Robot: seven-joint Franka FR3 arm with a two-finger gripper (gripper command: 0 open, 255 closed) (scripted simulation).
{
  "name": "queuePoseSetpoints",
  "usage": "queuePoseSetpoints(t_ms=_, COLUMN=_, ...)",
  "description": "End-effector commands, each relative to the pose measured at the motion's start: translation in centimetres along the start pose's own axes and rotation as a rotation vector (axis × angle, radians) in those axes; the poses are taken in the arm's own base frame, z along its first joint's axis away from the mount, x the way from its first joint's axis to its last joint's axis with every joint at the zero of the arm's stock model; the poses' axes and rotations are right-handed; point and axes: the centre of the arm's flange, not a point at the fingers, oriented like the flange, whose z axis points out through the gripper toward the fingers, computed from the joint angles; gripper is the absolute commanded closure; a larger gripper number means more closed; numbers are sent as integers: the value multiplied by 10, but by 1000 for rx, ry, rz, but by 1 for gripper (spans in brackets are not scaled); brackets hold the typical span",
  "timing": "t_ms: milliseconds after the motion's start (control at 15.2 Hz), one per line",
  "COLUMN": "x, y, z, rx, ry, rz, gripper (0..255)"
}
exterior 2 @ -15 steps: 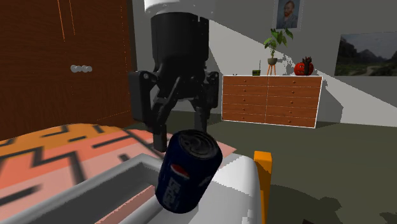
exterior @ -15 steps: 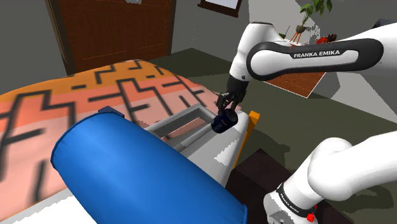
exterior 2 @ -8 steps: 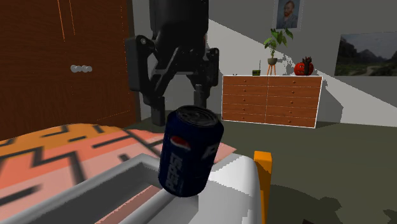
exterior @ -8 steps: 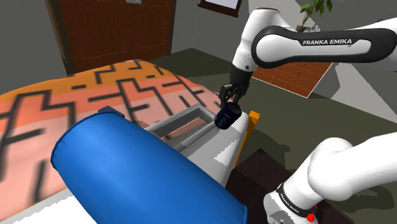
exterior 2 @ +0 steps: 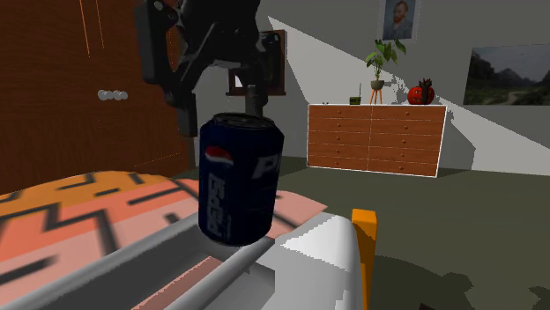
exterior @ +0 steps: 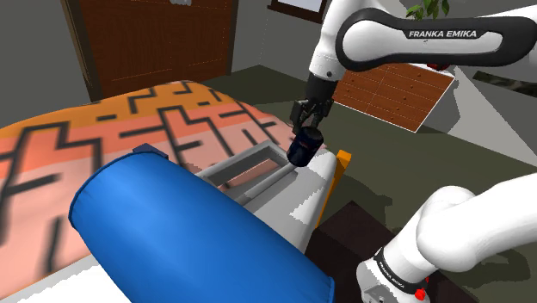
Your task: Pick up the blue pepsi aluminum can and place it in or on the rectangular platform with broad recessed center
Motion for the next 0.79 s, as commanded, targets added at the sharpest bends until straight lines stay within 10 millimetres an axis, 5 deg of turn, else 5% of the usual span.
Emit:
queuePoseSetpoints(t_ms=0, x=19, y=-14, z=-8, rx=0, ry=0, rz=0, gripper=255)
queuePoseSetpoints(t_ms=594, x=108, y=-91, z=-40, rx=0, ry=0, rz=0, gripper=255)
queuePoseSetpoints(t_ms=726, x=108, y=-91, z=-30, rx=0, ry=0, rz=0, gripper=255)
